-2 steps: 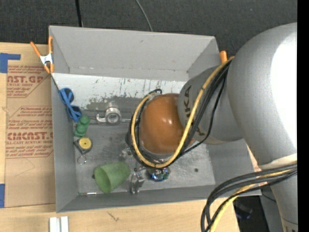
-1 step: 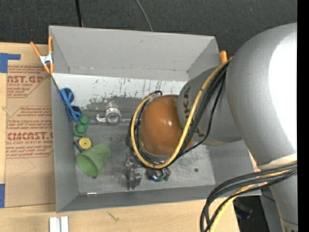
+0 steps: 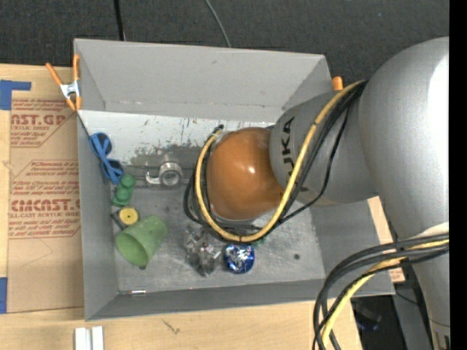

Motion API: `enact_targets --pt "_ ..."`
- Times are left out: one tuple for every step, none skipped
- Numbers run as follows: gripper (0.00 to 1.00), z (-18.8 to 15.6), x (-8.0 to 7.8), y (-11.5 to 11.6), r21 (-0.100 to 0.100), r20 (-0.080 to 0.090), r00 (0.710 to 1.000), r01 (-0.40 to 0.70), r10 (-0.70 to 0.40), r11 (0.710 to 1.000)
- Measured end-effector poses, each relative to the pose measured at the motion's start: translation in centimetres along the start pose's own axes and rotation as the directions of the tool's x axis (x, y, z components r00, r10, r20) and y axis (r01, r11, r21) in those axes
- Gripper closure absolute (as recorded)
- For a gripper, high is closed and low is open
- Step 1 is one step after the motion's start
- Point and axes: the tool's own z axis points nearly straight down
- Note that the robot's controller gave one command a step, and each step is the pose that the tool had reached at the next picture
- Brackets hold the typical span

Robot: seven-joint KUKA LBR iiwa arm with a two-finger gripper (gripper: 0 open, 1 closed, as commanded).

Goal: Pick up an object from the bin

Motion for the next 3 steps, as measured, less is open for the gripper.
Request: enact_targets --pt "1.00 -13.2 2.0 -2.8 0.008 0.008 1.000 0.020 -0.020 1.000" --pt "0.00 -12.8 2.1 -2.7 0.002 0.002 1.000 0.022 -0.022 1.000" --pt "0.00 0.1 5.6 -6.7 0.004 0.009 0.983 0.183 -0.183 0.983"
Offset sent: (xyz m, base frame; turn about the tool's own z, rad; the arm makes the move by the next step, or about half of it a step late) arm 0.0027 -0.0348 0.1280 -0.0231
